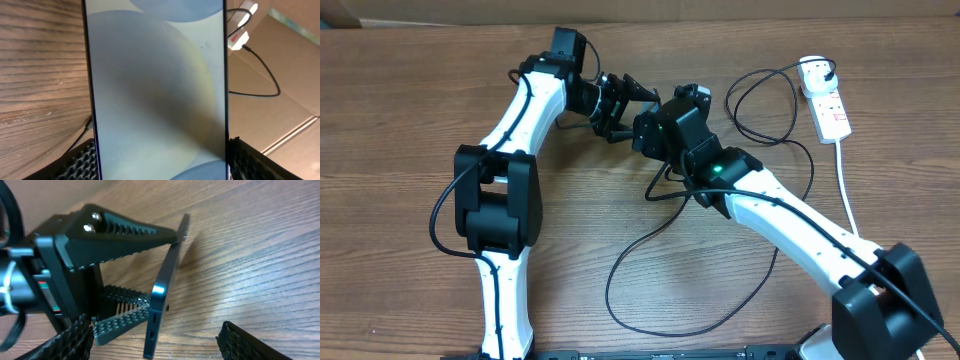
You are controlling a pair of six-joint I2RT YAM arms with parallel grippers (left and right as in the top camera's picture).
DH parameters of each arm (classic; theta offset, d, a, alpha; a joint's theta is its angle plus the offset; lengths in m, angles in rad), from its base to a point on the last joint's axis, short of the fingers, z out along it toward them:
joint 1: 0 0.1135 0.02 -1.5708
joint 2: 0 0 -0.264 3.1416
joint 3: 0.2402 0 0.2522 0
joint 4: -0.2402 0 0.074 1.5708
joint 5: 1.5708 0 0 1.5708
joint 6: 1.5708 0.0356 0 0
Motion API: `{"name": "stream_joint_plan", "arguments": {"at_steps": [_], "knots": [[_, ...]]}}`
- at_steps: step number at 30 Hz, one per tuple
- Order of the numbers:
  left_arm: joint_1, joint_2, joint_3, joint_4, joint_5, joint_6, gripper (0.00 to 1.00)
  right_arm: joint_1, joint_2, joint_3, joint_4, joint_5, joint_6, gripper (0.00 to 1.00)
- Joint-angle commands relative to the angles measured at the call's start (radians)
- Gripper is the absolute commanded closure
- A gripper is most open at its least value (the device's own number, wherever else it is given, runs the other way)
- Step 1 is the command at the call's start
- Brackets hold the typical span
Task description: Plug charger to phone and switch on socket
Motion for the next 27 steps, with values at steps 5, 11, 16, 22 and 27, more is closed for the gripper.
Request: {"name": "stream_joint_plan", "arguments": {"at_steps": [5, 11, 16, 22, 27], "knots": [[-0.009, -0.008, 0.026, 0.005, 0.017, -0.006, 0.26, 0.006, 0.046, 0.024, 0.013, 0.032, 0.012, 0.33], [-0.013, -0.008, 0.026, 0.005, 0.013, 0.006, 0.26, 0.005, 0.090, 0.024, 0.054, 0.048, 0.016, 0.37], [-0.018, -0.008, 0.026, 0.005, 0.000, 0.021, 0.27, 0.005, 0.097, 0.025, 0.095, 0.048, 0.016, 0.38], [-0.026, -0.008, 0.026, 0.005, -0.029, 0.024, 0.27, 0.005, 0.097, 0.027, 0.087, 0.056, 0.026, 0.43], [-0.031, -0.008, 0.026, 0.005, -0.035, 0.033, 0.27, 0.005, 0.098, 0.027, 0.049, 0.084, 0.038, 0.50]]}}
